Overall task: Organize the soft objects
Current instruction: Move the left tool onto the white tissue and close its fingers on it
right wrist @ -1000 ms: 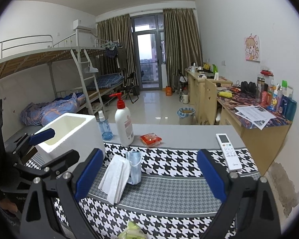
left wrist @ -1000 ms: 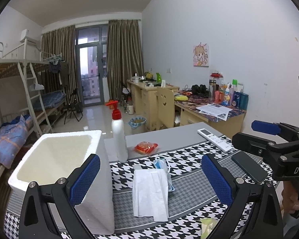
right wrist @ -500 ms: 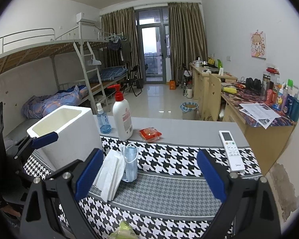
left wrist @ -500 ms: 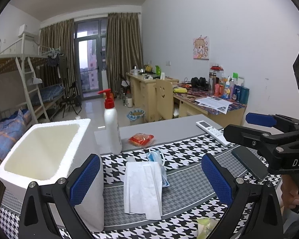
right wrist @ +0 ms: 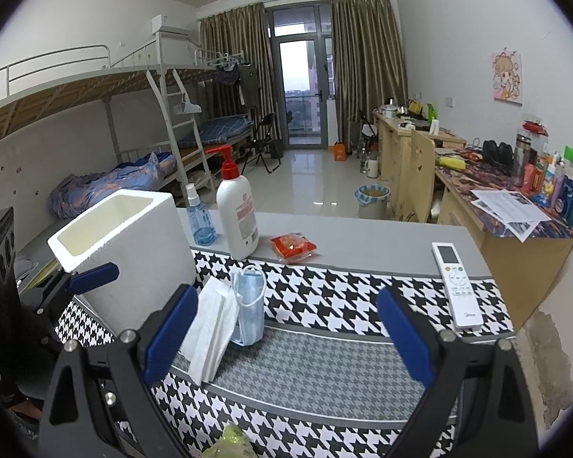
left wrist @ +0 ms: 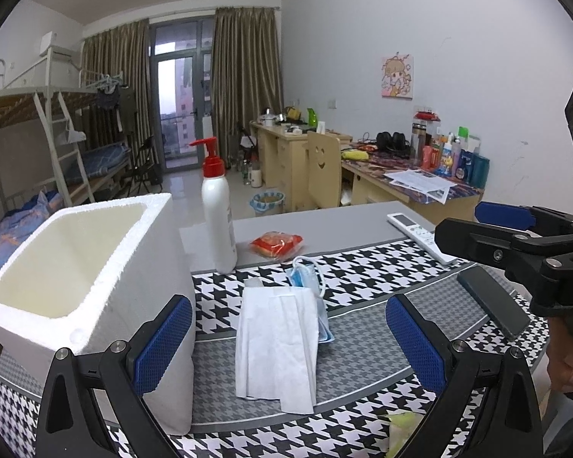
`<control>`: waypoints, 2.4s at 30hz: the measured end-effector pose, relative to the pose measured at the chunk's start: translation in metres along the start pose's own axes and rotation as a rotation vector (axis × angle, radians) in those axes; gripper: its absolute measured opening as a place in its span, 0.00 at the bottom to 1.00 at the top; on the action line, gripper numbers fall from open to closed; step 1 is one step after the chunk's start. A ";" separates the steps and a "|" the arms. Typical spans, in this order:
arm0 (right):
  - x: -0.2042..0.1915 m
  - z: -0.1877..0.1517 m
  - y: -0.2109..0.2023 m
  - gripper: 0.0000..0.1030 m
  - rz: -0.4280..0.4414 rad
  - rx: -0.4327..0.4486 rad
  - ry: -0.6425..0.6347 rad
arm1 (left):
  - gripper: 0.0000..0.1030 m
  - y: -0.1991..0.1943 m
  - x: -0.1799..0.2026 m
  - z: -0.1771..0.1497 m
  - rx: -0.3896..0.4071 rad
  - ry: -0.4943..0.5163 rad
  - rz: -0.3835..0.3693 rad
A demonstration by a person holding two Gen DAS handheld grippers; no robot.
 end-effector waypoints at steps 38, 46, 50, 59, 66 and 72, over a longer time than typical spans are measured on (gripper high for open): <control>0.008 -0.005 0.040 0.94 0.044 -0.088 -0.005 | 0.80 0.073 0.002 -0.033 -0.199 -0.035 0.014; 0.005 -0.006 0.053 0.94 0.050 -0.117 -0.011 | 0.71 0.078 0.000 -0.037 -0.227 -0.049 -0.005; 0.002 -0.006 0.059 0.94 0.056 -0.130 -0.016 | 0.65 0.081 -0.001 -0.040 -0.245 -0.056 -0.009; -0.004 -0.009 0.073 0.94 0.052 -0.171 -0.047 | 0.53 0.088 -0.004 -0.047 -0.284 -0.068 -0.027; -0.009 -0.009 0.081 0.94 0.073 -0.190 -0.060 | 0.46 0.090 -0.007 -0.048 -0.296 -0.085 -0.033; -0.015 -0.010 0.093 0.93 0.089 -0.211 -0.074 | 0.34 0.095 -0.005 -0.051 -0.321 -0.081 -0.055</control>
Point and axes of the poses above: each gripper's, at about its wrist camera, not at the fingertips, and y roughly the way its jaws point, x to its right, z to its top, the point moved 7 cm from there along y, roughly the way its jaws point, and after that the axes turned 9 degrees about -x, right-handed, at the moved point
